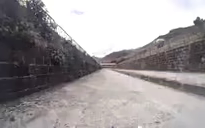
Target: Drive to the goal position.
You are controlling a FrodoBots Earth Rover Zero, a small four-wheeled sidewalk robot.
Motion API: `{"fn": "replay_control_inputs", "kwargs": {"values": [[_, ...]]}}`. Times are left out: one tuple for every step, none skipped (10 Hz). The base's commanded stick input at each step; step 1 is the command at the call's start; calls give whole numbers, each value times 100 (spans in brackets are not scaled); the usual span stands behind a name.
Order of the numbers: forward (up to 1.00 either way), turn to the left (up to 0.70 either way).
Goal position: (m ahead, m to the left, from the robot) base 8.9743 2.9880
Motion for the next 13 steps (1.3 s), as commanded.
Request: {"fn": "replay_control_inputs", "kwargs": {"values": [[100, -3], [100, -8], [100, -13], [100, -26], [100, -11], [100, 0], [100, 0], [100, 0], [100, 0], [100, 0], [100, 0], [100, 0], [100, 0]]}}
